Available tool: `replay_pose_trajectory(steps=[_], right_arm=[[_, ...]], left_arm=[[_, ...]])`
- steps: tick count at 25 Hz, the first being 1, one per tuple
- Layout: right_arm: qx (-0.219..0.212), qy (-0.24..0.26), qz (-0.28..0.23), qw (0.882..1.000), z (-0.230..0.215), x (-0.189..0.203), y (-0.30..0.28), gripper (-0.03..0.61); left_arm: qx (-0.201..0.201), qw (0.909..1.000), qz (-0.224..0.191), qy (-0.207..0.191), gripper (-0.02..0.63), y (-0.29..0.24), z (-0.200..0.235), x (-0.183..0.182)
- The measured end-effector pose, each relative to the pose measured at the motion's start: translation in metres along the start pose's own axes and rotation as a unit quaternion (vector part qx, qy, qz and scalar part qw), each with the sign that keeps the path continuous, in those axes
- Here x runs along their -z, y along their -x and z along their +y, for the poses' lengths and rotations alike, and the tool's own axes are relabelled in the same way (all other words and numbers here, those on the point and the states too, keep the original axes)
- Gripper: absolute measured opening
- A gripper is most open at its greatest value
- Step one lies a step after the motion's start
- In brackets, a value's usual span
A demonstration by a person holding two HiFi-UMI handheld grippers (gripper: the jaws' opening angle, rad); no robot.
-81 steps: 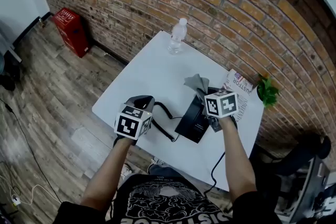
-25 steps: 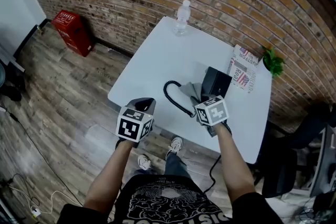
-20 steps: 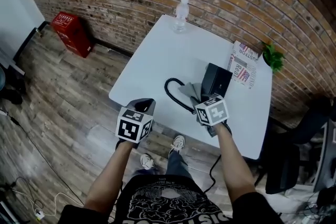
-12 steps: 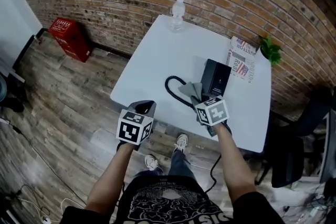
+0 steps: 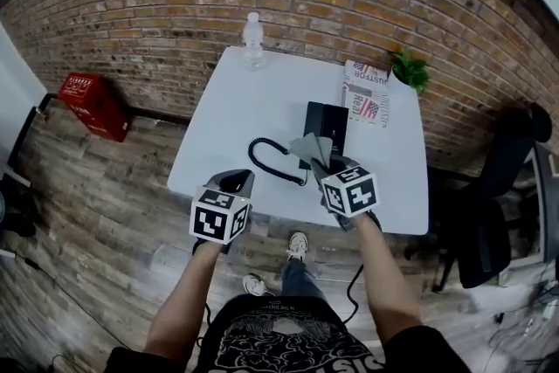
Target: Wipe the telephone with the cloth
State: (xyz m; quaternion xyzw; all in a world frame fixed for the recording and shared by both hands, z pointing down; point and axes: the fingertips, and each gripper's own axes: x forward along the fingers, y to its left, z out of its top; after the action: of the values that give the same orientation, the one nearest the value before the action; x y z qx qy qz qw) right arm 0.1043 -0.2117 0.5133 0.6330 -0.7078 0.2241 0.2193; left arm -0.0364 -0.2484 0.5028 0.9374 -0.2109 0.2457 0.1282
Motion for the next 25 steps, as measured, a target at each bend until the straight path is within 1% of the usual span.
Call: replay_pose_trajectory(steps=[4, 8, 14, 19, 25], right_arm=[[0.031, -0.008, -0.04, 0.999, -0.014, -0.014, 0.039, 0.011], [0.061, -0.008, -0.082, 0.995, -0.022, -0.034, 0.077, 0.011], [0.086, -0.017, -0.139, 0.986, -0.028, -0.059, 0.124, 0.011], [0.095, -0.023, -0.156, 0.983, -0.03, -0.068, 0.146, 0.009], [0.097, -0.025, -0.161, 0.982, -0.032, -0.071, 0.147, 0.009]], left_arm=[[0.017, 0.9995, -0.018, -0.018, 0.005, -0.005, -0.019, -0.024], [0.026, 0.9983, -0.035, -0.038, 0.005, -0.004, -0.029, -0.049], [0.025, 0.9965, -0.06, -0.052, 0.005, 0.0, -0.032, -0.078], [0.022, 0.9962, -0.063, -0.056, 0.005, 0.002, -0.03, -0.083], [0.012, 0.9961, -0.064, -0.059, 0.005, 0.006, -0.025, -0.085]])
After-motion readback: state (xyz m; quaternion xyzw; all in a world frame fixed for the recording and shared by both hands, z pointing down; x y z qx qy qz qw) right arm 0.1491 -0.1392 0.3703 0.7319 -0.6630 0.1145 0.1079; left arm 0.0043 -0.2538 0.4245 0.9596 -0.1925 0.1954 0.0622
